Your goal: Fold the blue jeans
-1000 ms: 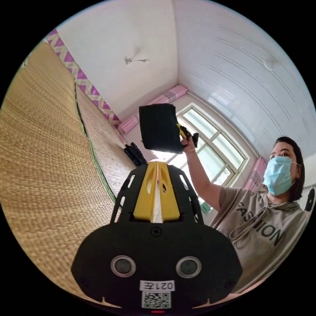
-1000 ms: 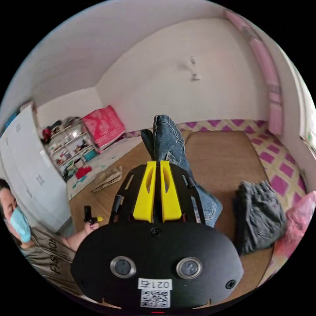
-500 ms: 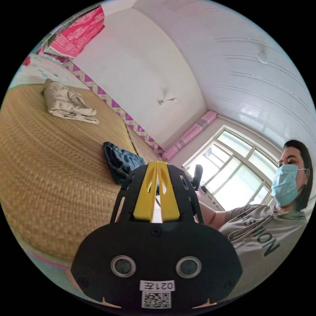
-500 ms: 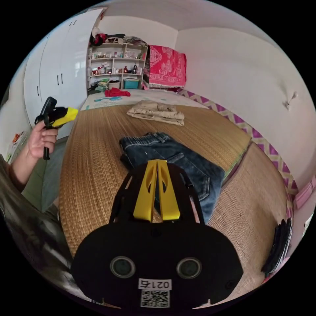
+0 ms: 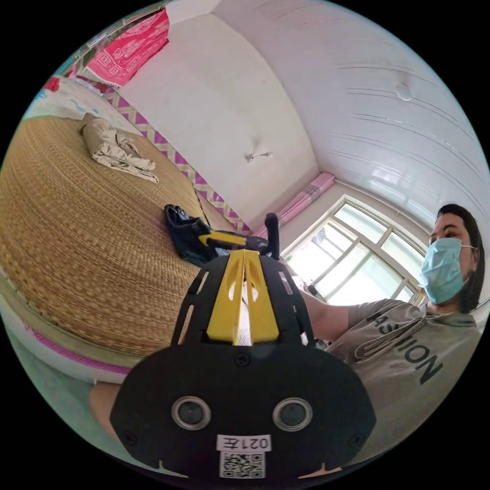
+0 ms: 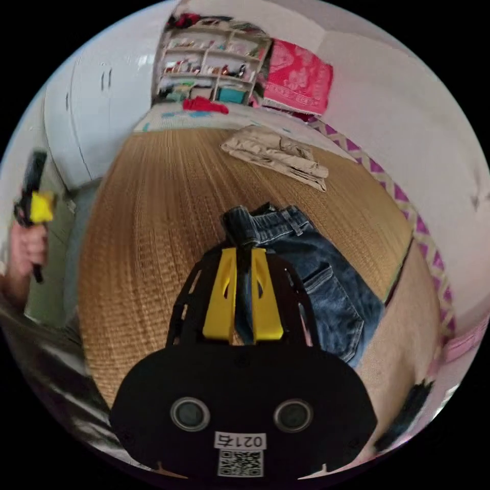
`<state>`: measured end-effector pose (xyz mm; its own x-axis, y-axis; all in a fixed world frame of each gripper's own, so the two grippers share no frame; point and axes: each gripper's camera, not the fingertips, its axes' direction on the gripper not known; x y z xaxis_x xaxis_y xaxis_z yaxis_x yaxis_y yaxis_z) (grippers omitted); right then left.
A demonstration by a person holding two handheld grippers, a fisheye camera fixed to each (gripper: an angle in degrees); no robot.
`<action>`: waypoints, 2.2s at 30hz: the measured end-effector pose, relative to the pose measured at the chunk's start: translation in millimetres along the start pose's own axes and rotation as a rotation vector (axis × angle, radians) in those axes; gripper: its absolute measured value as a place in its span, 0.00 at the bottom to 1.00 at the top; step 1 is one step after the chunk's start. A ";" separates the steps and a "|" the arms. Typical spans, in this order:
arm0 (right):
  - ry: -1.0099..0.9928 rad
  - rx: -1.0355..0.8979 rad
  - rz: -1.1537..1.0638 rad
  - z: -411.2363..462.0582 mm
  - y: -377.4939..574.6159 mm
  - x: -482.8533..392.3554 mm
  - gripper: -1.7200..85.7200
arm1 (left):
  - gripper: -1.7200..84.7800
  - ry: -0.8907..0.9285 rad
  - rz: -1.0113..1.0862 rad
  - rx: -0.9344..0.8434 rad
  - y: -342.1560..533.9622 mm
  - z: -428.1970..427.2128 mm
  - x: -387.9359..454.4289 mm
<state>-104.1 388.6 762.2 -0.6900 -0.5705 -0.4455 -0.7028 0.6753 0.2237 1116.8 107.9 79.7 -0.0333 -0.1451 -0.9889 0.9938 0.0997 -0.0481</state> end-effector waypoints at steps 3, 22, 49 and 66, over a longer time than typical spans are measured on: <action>-0.232 0.203 0.298 -64.7 34.9 92.4 0.06 | 0.01 -0.027 0.019 -0.014 1.5 4.1 13.3; -0.087 0.481 1.310 -240.5 560.2 358.7 0.05 | 0.01 -0.055 0.278 -0.369 -11.0 248.3 123.1; -0.103 0.500 1.083 -255.8 649.5 166.4 0.01 | 0.03 -0.322 0.633 -0.852 2.3 587.9 188.3; -0.228 0.461 0.944 -224.0 563.8 216.9 0.02 | 0.01 -0.274 -0.152 -0.079 -179.2 23.3 -64.3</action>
<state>-688.8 540.9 986.0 -0.8376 0.3429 -0.4253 0.2637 0.9355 0.2350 943.3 76.3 155.2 -0.1404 -0.4230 -0.8952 0.9680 0.1315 -0.2139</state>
